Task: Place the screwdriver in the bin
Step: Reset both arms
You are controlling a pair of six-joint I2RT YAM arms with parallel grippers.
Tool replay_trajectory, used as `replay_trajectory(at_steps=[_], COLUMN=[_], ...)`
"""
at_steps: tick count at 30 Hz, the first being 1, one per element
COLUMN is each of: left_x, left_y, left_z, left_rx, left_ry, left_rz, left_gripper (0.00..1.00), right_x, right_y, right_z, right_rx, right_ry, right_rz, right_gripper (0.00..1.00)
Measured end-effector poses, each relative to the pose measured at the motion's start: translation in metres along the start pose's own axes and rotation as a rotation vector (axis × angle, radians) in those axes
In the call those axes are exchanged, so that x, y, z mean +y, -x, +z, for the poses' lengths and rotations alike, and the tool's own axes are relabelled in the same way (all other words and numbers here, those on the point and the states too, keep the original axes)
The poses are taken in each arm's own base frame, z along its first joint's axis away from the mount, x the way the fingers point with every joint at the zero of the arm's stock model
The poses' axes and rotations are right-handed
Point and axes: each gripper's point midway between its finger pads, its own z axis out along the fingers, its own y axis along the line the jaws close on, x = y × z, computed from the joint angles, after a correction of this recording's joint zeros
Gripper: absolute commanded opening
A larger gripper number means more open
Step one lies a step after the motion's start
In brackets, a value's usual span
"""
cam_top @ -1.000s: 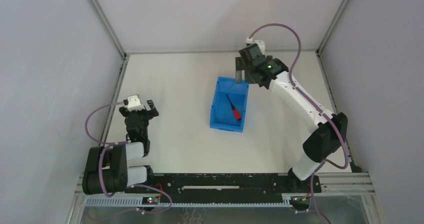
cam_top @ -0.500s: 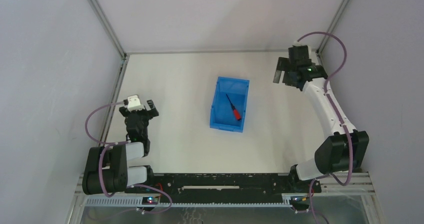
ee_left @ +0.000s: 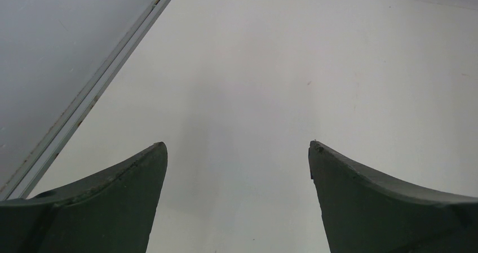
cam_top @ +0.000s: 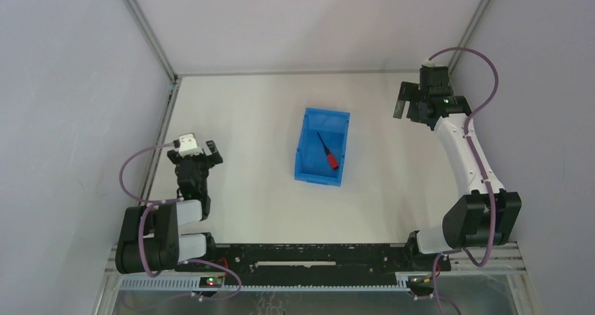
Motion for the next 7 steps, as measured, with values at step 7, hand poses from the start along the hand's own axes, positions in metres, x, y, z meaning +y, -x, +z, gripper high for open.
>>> replay_trajectory(at_steps=[7], left_x=[0.0000], left_y=[0.0000], left_z=[0.0000], left_rx=[0.000], left_ry=[0.000], left_rz=[0.000], left_gripper=[1.00], right_x=[-0.0022], right_y=[0.0001], right_z=[0.0011], right_rx=[0.003], right_ry=[0.010], right_rz=[0.008], right_gripper=[1.00])
